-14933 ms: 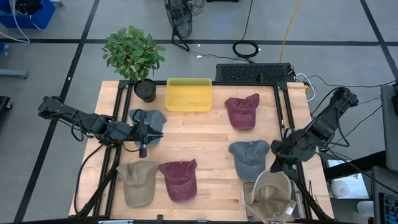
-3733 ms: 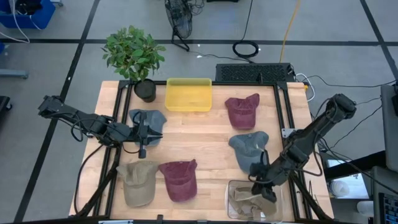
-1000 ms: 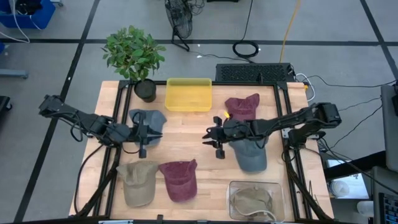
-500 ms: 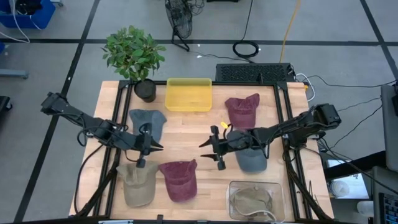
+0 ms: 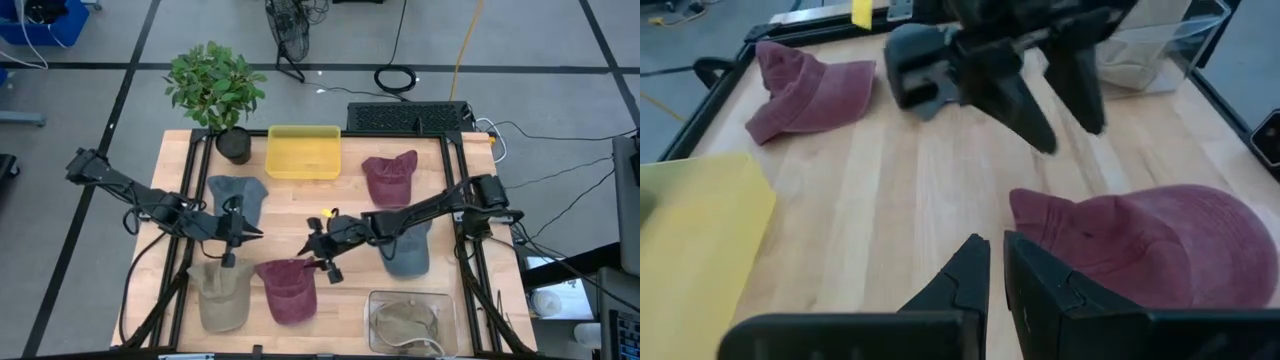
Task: Pick & Place hat
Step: Put the right blue cap into the yellow bin
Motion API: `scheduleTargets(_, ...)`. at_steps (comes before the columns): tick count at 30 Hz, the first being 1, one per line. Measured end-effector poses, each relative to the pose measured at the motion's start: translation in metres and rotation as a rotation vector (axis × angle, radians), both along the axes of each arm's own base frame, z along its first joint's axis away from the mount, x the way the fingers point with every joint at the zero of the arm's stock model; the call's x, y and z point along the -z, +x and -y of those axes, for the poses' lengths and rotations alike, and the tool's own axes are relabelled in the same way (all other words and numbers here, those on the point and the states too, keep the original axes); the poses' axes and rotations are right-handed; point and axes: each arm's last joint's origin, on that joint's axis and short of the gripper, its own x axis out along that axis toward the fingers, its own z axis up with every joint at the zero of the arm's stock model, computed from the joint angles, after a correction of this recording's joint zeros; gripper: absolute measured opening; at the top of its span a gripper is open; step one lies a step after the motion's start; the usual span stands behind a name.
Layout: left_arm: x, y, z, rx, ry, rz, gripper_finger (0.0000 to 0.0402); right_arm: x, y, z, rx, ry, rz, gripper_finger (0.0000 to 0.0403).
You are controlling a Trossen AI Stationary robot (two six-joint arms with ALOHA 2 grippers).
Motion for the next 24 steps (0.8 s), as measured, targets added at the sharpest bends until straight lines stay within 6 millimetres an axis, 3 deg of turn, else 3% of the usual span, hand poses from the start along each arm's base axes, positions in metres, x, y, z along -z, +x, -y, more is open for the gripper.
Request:
scheduleTargets(11, 0.001, -0.002, 0.001, 0.003, -0.015, -0.017, 0.0042, 0.031, 0.031, -0.008, -0.084, 0.077, -0.066, 0.0142)
scheduleTargets(24, 0.002, -0.002, 0.002, 0.041, -0.034, -0.032, 0.0042, 0.015, 0.017, 0.002, -0.038, 0.003, -0.192, 0.0141)
